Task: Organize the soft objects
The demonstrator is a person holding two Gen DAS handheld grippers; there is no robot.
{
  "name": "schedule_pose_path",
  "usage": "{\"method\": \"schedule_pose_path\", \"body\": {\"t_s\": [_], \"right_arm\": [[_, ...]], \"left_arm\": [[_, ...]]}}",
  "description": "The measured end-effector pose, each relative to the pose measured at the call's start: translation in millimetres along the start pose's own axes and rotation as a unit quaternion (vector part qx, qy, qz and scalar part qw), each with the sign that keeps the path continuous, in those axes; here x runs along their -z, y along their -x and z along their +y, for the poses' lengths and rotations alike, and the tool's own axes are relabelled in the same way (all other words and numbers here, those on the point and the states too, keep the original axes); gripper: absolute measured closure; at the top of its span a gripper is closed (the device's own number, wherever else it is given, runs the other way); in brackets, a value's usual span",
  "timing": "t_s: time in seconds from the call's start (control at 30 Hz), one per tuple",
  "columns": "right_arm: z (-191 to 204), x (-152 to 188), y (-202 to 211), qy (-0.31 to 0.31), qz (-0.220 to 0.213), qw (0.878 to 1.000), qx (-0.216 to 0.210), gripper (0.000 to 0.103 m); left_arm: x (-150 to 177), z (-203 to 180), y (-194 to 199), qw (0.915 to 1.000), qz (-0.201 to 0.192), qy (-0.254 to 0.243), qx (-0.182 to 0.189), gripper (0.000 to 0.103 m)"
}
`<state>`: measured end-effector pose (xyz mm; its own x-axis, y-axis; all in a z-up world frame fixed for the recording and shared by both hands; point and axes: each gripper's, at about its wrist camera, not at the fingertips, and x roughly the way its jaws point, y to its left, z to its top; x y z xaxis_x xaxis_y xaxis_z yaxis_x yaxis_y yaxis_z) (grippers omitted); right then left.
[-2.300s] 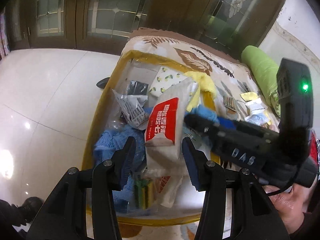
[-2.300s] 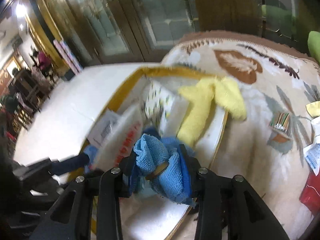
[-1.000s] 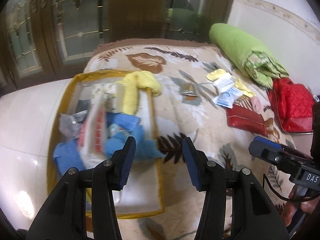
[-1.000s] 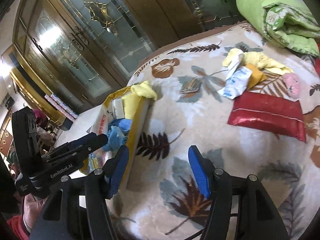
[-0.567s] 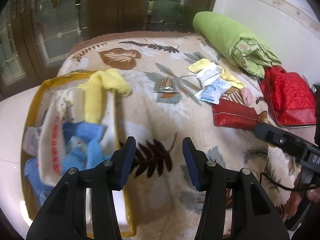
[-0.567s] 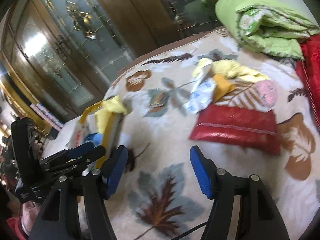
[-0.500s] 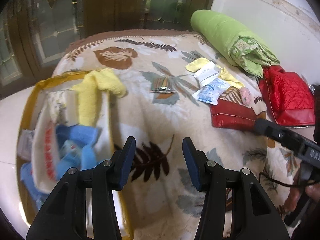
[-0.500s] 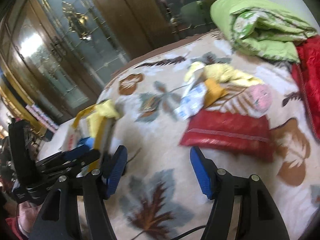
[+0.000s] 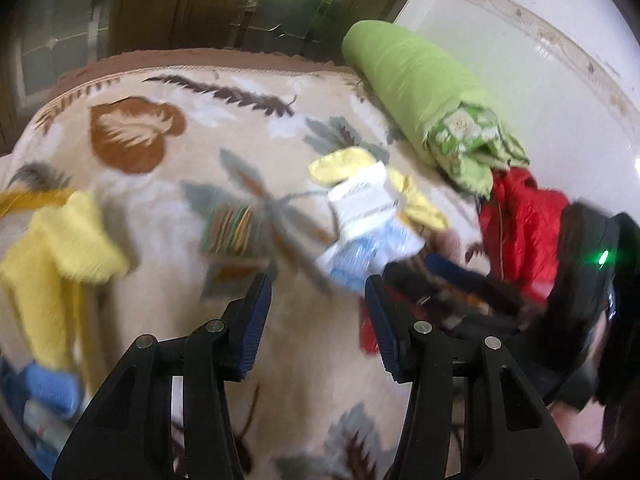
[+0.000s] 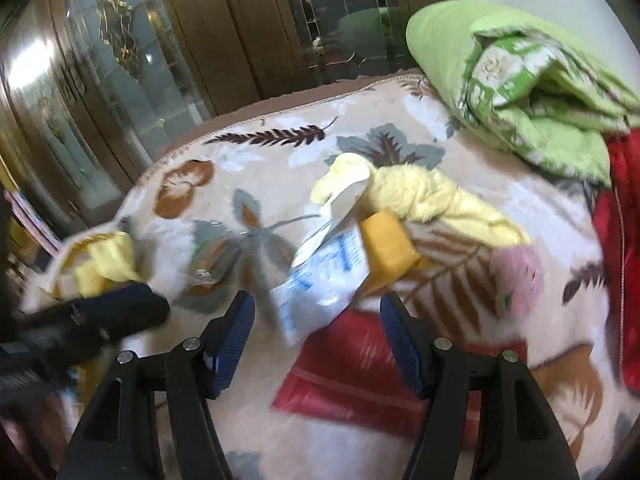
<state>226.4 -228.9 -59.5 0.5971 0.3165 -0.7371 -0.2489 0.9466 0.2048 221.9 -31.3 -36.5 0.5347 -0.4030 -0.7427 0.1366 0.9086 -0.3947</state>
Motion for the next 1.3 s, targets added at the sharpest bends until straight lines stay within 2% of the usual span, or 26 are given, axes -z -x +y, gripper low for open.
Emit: {"method": "schedule_pose_path", "body": {"t_s": [0.07, 0.13, 0.2, 0.27, 0.4, 0.47, 0.57, 0.63, 0.77, 0.83, 0.93, 1.0, 1.03, 1.13, 1.17, 1.2, 1.23, 1.3], "right_arm": [[-6, -1, -8, -0.002, -0.005, 1.0, 0.002, 0.037], [-13, -1, -16, -0.013, 0.0, 1.0, -0.002, 0.038], [-17, -1, -20, -0.022, -0.004, 1.0, -0.012, 0.039], [-17, 0, -20, -0.02, -0.011, 1.0, -0.018, 0.056], [-11, 1, -21, -0.004, -0.019, 1.0, -0.02, 0.069], [-8, 0, -23, -0.001, -0.02, 1.0, -0.02, 0.071], [-11, 2, -23, -0.014, -0.023, 0.999, -0.029, 0.071], [-14, 4, -23, -0.02, -0.025, 0.999, -0.034, 0.071], [-16, 8, -23, -0.026, -0.024, 0.998, -0.043, 0.071], [-15, 8, -24, -0.027, -0.024, 0.998, -0.044, 0.071], [-14, 10, -23, -0.027, -0.027, 0.998, -0.043, 0.071], [-12, 10, -22, -0.022, -0.027, 0.999, -0.037, 0.076], [-10, 10, -22, -0.018, -0.026, 0.999, -0.03, 0.087], [-8, 11, -25, -0.008, -0.017, 0.999, -0.026, 0.092], [-7, 12, -25, -0.005, -0.016, 1.0, -0.023, 0.093], [-7, 12, -27, -0.006, -0.016, 1.0, -0.023, 0.093], [-7, 13, -26, -0.008, -0.017, 1.0, -0.023, 0.094], [-7, 13, -25, -0.012, -0.018, 0.999, -0.025, 0.095]], "left_arm": [[-11, -3, -6, 1.0, -0.004, 0.002, 0.007, 0.052], [-20, -5, -14, 0.9999, -0.001, 0.003, 0.01, 0.036], [-30, -10, -26, 0.9999, 0.007, -0.009, 0.009, 0.036], [-40, -17, -37, 0.9997, 0.008, -0.016, 0.013, 0.036], [-49, -33, -57, 0.9989, 0.021, -0.04, 0.013, 0.036], [-52, -40, -68, 0.9986, 0.026, -0.042, 0.019, 0.036], [-58, -43, -74, 0.9987, 0.022, -0.019, 0.042, 0.036], [-58, -48, -81, 0.999, 0.028, -0.035, 0.009, 0.033], [-50, -49, -99, 0.9968, 0.061, -0.051, -0.006, 0.033], [-46, -43, -107, 0.9961, 0.075, -0.044, -0.017, 0.033], [-46, -33, -110, 0.9973, 0.07, -0.02, -0.014, 0.033], [-47, -29, -110, 0.9976, 0.063, -0.016, -0.024, 0.033], [-48, -29, -110, 0.9978, 0.06, -0.012, -0.025, 0.033], [-50, -27, -108, 0.9984, 0.049, -0.009, -0.027, 0.033], [-50, -26, -107, 0.9986, 0.046, -0.006, -0.026, 0.034], [-50, -24, -105, 0.9988, 0.043, -0.002, -0.024, 0.041], [-51, -22, -103, 0.999, 0.038, 0.001, -0.025, 0.056], [-52, -15, -100, 0.999, 0.031, 0.008, -0.032, 0.067]]}}
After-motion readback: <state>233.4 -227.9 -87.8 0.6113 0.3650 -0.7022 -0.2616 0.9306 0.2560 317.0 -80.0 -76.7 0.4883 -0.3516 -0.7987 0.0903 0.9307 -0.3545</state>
